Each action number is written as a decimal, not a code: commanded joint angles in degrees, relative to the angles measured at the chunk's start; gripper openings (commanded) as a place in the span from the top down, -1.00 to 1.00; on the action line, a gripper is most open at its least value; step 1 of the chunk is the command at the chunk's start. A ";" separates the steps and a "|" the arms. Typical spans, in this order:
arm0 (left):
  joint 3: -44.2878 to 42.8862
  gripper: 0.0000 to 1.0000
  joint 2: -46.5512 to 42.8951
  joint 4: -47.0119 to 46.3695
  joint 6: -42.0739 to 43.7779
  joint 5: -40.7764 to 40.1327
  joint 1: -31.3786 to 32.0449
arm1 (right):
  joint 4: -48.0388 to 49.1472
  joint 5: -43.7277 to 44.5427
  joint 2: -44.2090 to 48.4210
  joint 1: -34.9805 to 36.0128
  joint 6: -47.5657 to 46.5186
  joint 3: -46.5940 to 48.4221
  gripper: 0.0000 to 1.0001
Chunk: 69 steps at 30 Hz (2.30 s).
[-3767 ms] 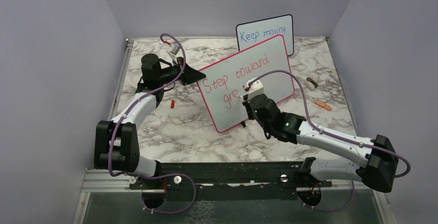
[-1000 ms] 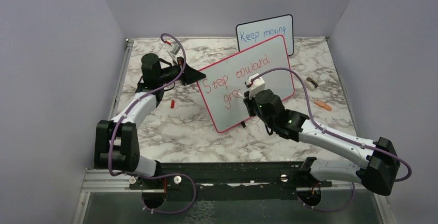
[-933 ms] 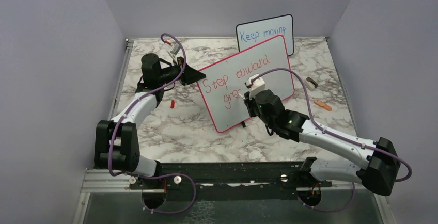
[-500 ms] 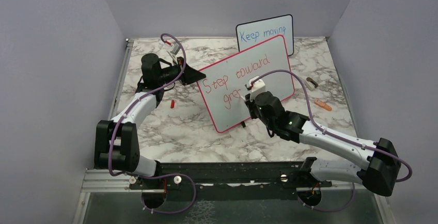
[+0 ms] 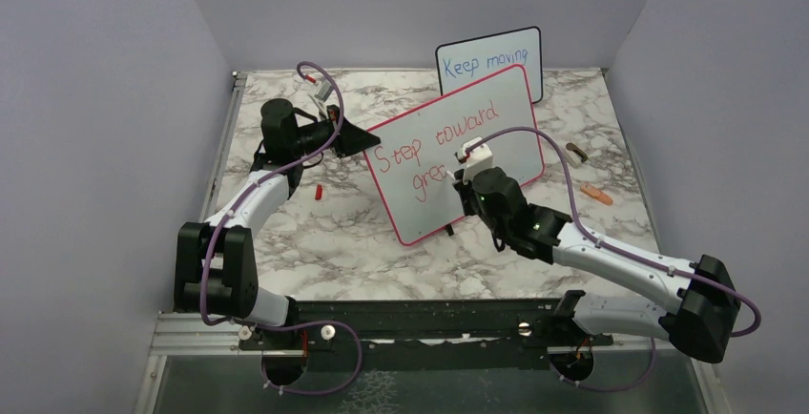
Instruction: Write a sentence on the whiteboard
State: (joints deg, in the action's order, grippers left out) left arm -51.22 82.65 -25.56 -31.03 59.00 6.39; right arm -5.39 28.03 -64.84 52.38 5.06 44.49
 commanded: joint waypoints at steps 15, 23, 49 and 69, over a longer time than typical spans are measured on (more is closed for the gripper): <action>-0.28 1.00 1.46 3.33 1.06 1.11 0.01 | 4.88 1.59 -1.17 -0.35 -1.65 2.22 0.99; -0.29 1.00 1.46 3.41 1.06 1.12 0.00 | 2.75 1.58 -0.44 -0.52 -0.47 0.79 0.99; -0.30 1.00 1.64 3.44 1.17 1.03 -0.03 | -0.21 3.17 2.33 -0.72 1.01 -2.14 0.99; -0.64 1.00 1.73 4.60 1.76 1.05 0.00 | 0.96 0.74 4.72 -3.33 -2.22 -0.89 0.99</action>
State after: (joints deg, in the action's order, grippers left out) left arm -51.72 82.87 -24.93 -30.72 59.16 6.39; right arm -5.93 29.12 -61.17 49.65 3.97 42.63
